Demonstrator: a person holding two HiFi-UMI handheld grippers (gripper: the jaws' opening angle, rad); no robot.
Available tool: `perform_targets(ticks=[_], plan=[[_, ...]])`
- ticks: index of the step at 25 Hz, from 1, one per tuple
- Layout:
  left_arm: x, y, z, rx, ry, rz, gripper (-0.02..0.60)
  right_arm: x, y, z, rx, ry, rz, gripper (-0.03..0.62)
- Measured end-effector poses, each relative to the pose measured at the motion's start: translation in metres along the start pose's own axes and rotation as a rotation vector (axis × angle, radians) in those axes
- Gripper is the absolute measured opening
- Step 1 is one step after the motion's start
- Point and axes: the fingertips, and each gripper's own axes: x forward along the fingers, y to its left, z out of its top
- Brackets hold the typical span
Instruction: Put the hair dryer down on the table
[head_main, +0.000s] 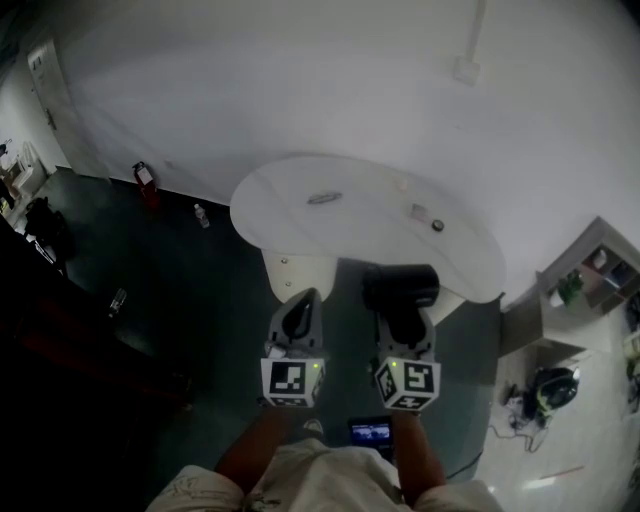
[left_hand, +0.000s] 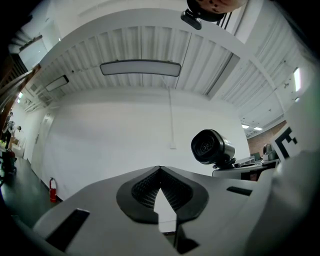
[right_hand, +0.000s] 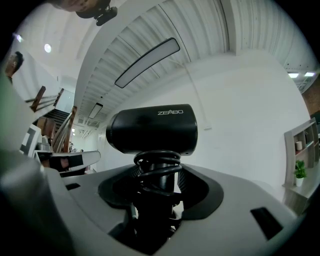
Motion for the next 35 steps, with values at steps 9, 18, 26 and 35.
perform_targets(ticks=[9,18,26,35], plan=[[0.056,0.022,-0.023,-0.015,0.03,0.006,-0.003,0.062,-0.021,-0.018,0.01,0.028,-0.011,0.235],[0.148,0.022,-0.035,0.014,0.027,0.017,-0.002,0.142,-0.068,-0.025,0.004,0.059,0.004,0.235],[0.244,0.002,-0.035,0.021,-0.009,0.031,-0.003,0.213,-0.135,-0.022,-0.003,0.066,0.027,0.235],[0.316,-0.018,-0.046,0.063,0.004,0.045,-0.003,0.268,-0.191,-0.032,0.045,0.078,0.056,0.235]])
